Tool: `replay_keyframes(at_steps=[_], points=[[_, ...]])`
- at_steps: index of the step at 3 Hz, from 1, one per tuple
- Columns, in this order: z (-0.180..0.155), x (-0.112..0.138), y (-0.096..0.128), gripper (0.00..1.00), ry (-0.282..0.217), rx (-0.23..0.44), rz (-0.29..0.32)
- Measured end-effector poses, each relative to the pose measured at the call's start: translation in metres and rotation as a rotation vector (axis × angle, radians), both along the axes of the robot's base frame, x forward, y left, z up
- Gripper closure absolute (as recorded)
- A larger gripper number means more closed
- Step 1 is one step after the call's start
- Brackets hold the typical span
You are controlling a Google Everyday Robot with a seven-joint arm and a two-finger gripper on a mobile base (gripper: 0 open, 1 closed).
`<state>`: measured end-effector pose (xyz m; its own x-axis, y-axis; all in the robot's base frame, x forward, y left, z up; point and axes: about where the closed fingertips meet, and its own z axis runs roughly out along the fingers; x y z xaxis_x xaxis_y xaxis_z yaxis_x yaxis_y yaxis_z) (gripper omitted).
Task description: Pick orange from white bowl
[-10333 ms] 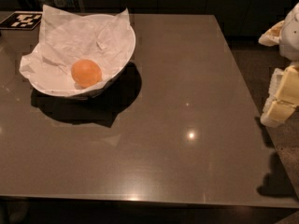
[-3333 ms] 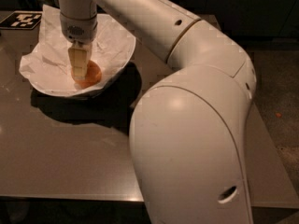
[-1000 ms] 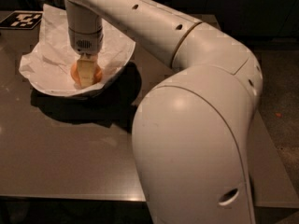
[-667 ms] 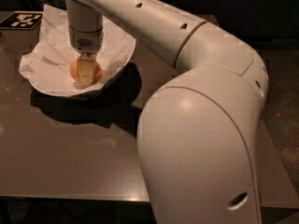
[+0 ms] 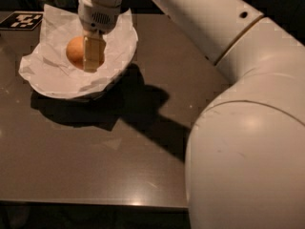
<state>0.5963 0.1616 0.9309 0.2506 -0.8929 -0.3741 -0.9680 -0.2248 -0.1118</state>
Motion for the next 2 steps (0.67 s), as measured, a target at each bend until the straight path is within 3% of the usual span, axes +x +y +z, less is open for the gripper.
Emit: replay_keyframes(at_steps=[1, 2], points=[[0.024, -0.024, -0.013, 1.0, 0.006, 0.075, 0.088], [0.056, -0.064, -0.055, 1.0, -0.027, 0.122, 0.072]])
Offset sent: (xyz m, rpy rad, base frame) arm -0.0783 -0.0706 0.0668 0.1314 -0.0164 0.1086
